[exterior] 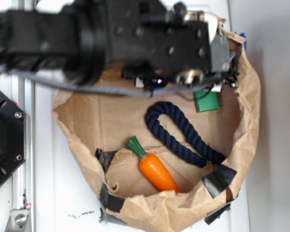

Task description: Grab the red paper.

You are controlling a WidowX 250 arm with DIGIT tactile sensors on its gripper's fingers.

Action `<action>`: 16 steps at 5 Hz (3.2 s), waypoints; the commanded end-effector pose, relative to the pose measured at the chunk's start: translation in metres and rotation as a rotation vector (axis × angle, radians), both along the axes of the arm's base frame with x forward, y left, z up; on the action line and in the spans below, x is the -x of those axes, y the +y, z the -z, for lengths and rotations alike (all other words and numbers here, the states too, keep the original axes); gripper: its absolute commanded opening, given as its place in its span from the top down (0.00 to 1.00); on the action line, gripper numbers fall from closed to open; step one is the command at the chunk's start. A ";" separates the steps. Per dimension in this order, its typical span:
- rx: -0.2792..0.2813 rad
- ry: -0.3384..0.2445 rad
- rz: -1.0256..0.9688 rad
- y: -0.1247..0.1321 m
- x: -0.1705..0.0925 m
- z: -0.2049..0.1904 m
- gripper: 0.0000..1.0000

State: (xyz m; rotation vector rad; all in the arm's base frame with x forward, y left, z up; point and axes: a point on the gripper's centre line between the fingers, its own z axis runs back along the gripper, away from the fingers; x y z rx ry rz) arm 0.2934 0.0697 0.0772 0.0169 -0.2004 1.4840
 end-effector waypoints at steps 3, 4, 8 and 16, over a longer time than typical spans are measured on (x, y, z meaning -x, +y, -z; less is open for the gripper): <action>-0.012 -0.013 0.020 0.001 -0.010 -0.001 0.00; 0.004 -0.026 0.025 -0.010 -0.015 -0.004 0.00; 0.017 -0.047 0.095 -0.041 0.015 -0.004 0.00; -0.047 -0.026 0.021 0.009 0.023 0.014 0.00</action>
